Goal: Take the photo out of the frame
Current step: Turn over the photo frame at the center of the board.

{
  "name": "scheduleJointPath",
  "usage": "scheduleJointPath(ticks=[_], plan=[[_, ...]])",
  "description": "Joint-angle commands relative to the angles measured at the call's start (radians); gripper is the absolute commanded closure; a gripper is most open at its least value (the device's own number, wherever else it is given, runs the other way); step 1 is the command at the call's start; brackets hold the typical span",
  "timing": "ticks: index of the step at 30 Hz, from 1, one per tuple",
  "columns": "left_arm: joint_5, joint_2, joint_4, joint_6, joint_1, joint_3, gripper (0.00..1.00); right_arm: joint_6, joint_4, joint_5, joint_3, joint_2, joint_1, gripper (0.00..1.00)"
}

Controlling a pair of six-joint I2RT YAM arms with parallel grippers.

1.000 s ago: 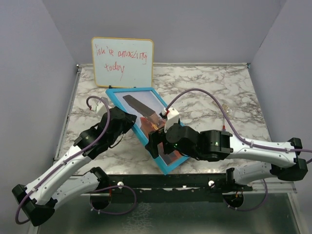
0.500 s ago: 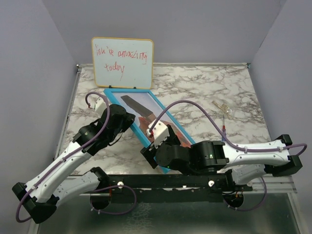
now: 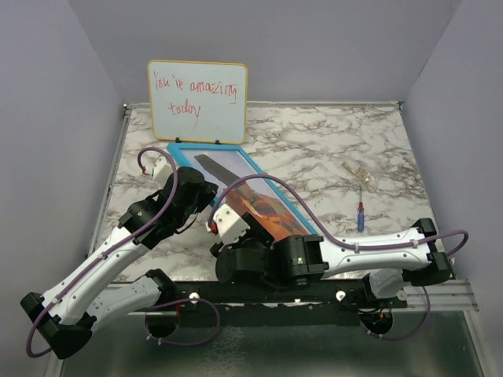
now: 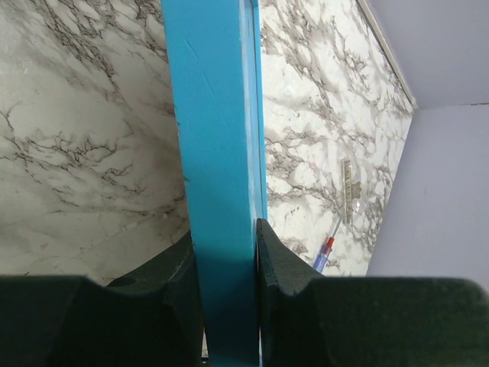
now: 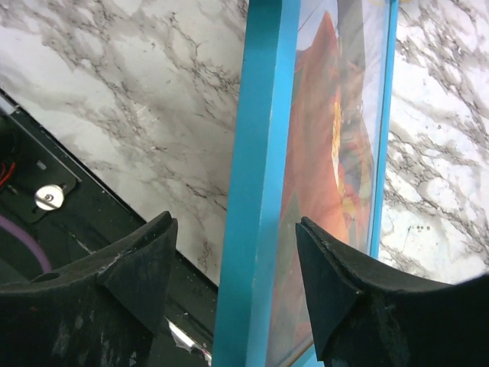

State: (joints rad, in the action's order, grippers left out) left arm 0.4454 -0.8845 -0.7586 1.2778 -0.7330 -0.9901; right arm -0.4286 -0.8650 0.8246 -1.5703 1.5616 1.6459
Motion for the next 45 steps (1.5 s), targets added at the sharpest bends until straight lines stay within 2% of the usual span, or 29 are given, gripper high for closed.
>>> scheduleJointPath(ticks=[1,10,18,28,34,36,37,41,45], plan=[[0.042,0.004,-0.055,-0.084,-0.004,-0.018,1.00,-0.064,-0.151,0.085,-0.065,0.078,0.012,0.34],[0.052,0.021,-0.054,-0.072,-0.005,0.000,1.00,-0.073,-0.129,0.089,-0.028,0.079,0.012,0.40],[0.058,0.012,-0.055,-0.083,-0.004,-0.012,1.00,-0.125,-0.207,0.116,-0.069,0.142,0.015,0.46],[0.064,0.014,-0.055,-0.083,-0.005,-0.010,1.00,-0.119,-0.195,0.110,-0.065,0.144,0.014,0.53],[0.073,0.014,-0.054,-0.086,-0.004,-0.007,1.00,-0.168,-0.254,0.137,-0.108,0.168,0.014,0.62],[0.077,0.016,-0.055,-0.087,-0.003,-0.006,1.00,-0.156,-0.239,0.124,-0.113,0.162,0.014,0.72],[0.079,0.018,-0.055,-0.087,-0.003,-0.003,1.00,-0.148,-0.228,0.116,-0.113,0.159,0.014,0.74],[0.082,0.022,-0.054,-0.086,-0.003,-0.001,1.00,-0.146,-0.216,0.105,-0.104,0.161,0.013,0.74],[0.087,0.028,-0.053,-0.085,-0.004,-0.002,1.00,-0.216,-0.278,0.130,-0.122,0.166,0.013,0.84]])
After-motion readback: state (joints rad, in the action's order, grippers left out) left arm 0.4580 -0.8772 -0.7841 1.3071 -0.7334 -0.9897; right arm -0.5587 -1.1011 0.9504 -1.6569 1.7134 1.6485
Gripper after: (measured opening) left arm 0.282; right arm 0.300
